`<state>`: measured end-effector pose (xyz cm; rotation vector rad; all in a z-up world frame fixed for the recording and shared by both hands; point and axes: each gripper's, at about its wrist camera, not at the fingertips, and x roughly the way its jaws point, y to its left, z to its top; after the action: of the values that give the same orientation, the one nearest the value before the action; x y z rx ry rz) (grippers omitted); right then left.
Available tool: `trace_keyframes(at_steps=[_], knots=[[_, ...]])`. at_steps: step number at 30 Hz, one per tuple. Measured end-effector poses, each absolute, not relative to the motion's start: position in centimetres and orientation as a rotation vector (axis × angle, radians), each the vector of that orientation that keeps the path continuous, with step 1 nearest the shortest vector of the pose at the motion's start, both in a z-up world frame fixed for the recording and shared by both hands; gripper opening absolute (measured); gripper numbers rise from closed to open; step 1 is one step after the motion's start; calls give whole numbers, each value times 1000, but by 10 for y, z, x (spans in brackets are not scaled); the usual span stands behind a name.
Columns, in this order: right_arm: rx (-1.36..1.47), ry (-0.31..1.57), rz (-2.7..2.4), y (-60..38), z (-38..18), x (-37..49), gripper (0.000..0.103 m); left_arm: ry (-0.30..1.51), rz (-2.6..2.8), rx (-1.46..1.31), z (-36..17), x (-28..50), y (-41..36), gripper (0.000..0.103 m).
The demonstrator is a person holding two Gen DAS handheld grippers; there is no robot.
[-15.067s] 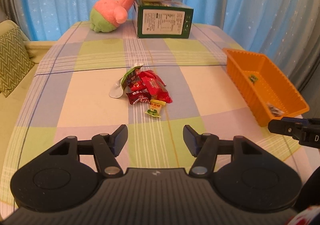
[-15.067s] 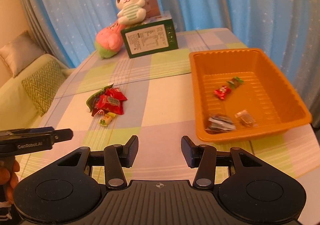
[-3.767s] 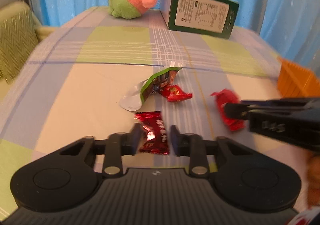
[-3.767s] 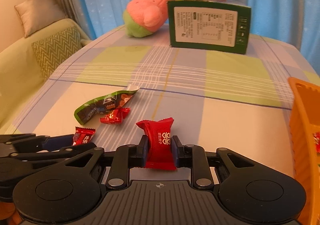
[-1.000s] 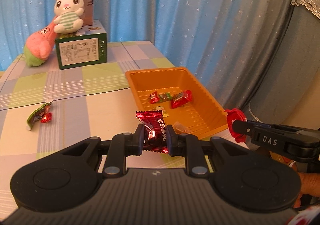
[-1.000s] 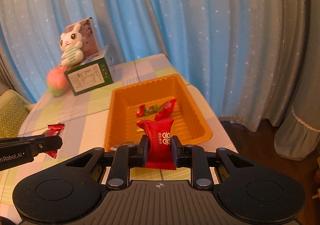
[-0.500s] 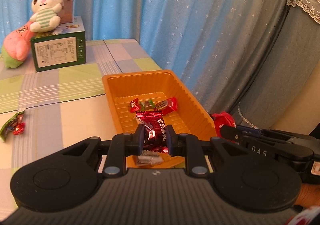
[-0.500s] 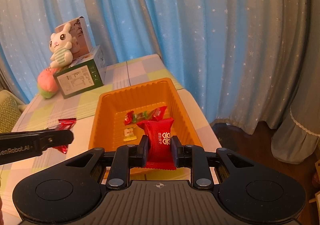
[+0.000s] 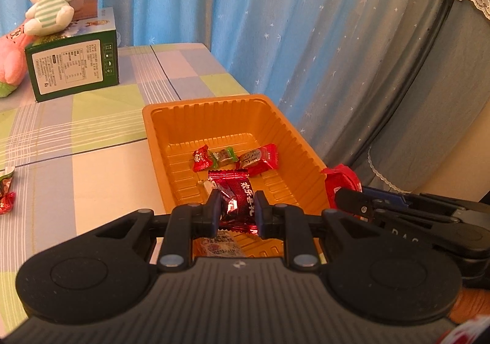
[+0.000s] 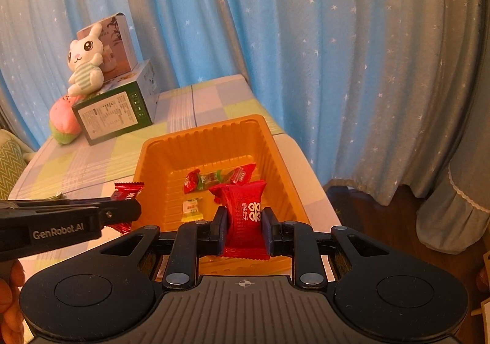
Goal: Organize snacks
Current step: 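Open the left gripper over the tray while the right releases its packet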
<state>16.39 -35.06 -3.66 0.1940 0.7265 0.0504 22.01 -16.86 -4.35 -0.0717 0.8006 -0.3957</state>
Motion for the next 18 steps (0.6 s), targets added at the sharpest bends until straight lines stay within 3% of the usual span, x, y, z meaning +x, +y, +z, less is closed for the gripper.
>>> trace_keyframes(at_steps=[8,10,11,18], knots=[[191,734,49,-349,-40,171,24,822,-413,-78,-53,231,-170,21],[193,737,52,-349,-41,172,24,810,-409,-87,-55,231,-167,33],[194,737,53,-349,-40,172,24,802,-401,-89,-55,230,-165,35],[205,745,57,-351,-42,174,24,788,-332,-108,-56,213,-141,35]])
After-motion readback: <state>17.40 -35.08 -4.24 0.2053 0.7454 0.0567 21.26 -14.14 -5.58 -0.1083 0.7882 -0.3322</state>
